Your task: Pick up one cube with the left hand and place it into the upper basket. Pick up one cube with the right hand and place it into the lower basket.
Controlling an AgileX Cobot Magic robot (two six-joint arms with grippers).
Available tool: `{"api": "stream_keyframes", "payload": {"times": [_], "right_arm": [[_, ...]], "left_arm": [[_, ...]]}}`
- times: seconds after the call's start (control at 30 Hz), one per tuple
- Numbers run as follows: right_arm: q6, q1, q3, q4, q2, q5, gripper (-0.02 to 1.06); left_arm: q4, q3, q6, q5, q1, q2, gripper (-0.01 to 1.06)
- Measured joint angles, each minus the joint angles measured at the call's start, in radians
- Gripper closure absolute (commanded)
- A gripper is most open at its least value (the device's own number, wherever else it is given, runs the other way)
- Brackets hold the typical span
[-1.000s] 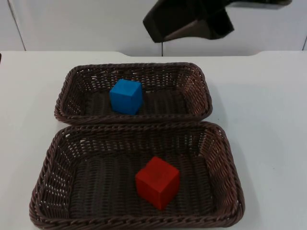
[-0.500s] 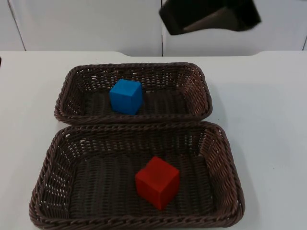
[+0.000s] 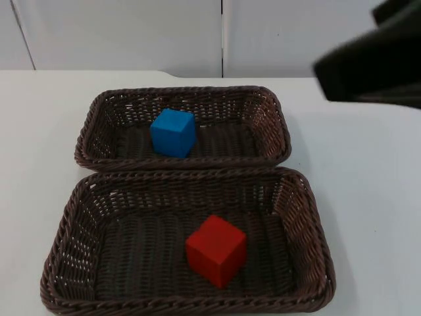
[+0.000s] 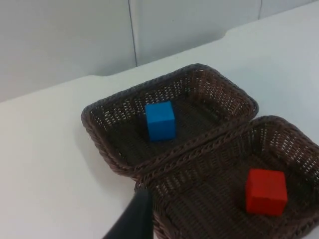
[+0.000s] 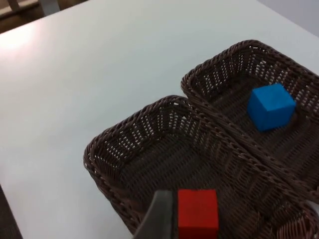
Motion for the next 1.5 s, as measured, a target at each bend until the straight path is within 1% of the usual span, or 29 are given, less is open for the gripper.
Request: {"api": "stream_keyframes", "payload": {"times": [0.07, 0.1, 0.23, 0.27, 0.37, 0.47, 0.57, 0.63, 0.67, 0.8, 0.83, 0.97, 1.0, 1.17, 1.2, 1.33, 1.37, 1.5], "right_arm": [[0.0, 0.0, 0.041, 0.0, -0.059, -0.004, 0.26], [0.0, 0.0, 0.041, 0.0, -0.059, -0.004, 0.26], [0.0, 0.0, 0.106, 0.0, -0.173, -0.005, 0.26], [0.0, 0.0, 0.106, 0.0, -0.173, -0.005, 0.26], [0.0, 0.0, 0.147, 0.0, -0.256, -0.006, 0.26], [0.0, 0.0, 0.166, 0.0, -0.31, -0.004, 0.26], [0.0, 0.0, 0.196, 0.0, -0.396, 0.009, 0.26], [0.0, 0.0, 0.206, 0.0, -0.447, 0.038, 0.26], [0.0, 0.0, 0.206, 0.0, -0.447, 0.038, 0.26], [0.0, 0.0, 0.212, 0.0, -0.562, 0.138, 0.26], [0.0, 0.0, 0.212, 0.0, -0.562, 0.138, 0.26], [0.0, 0.0, 0.214, 0.0, -0.657, 0.22, 0.26], [0.0, 0.0, 0.214, 0.0, -0.657, 0.22, 0.26], [0.014, 0.0, 0.214, -0.005, -0.753, 0.323, 0.26], [0.014, 0.0, 0.214, -0.005, -0.753, 0.323, 0.26], [0.061, 0.0, 0.214, -0.024, -0.816, 0.423, 0.26], [0.061, 0.0, 0.214, -0.024, -0.816, 0.423, 0.26], [0.077, 0.0, 0.214, -0.028, -0.87, 0.522, 0.26]], "left_arm": [[0.0, 0.0, 0.0, 0.042, 0.0, -0.052, 0.0], [0.0, 0.0, 0.0, 0.042, 0.0, -0.052, 0.0], [-0.008, 0.002, 0.0, 0.127, 0.0, -0.135, 0.0], [-0.008, 0.002, 0.0, 0.127, 0.0, -0.135, 0.0], [-0.01, 0.005, 0.0, 0.166, 0.0, -0.19, 0.0], [-0.01, 0.024, 0.0, 0.169, 0.0, -0.232, 0.0], [0.002, 0.079, -0.006, 0.181, 0.0, -0.278, 0.0], [0.033, 0.092, -0.035, 0.196, 0.0, -0.282, 0.0], [0.033, 0.092, -0.035, 0.196, 0.0, -0.282, 0.0], [0.104, 0.098, -0.108, 0.207, 0.0, -0.282, 0.0], [0.104, 0.098, -0.108, 0.207, 0.0, -0.282, 0.0], [0.112, 0.098, -0.119, 0.215, 0.0, -0.282, 0.0], [0.112, 0.098, -0.119, 0.215, 0.0, -0.282, 0.0], [0.119, 0.118, -0.121, 0.23, 0.0, -0.282, 0.0], [0.119, 0.118, -0.121, 0.23, 0.0, -0.282, 0.0], [0.119, 0.119, -0.121, 0.23, 0.0, -0.282, 0.0], [0.119, 0.119, -0.121, 0.23, 0.0, -0.282, 0.0], [0.119, 0.119, -0.121, 0.23, 0.0, -0.282, 0.0]]}}
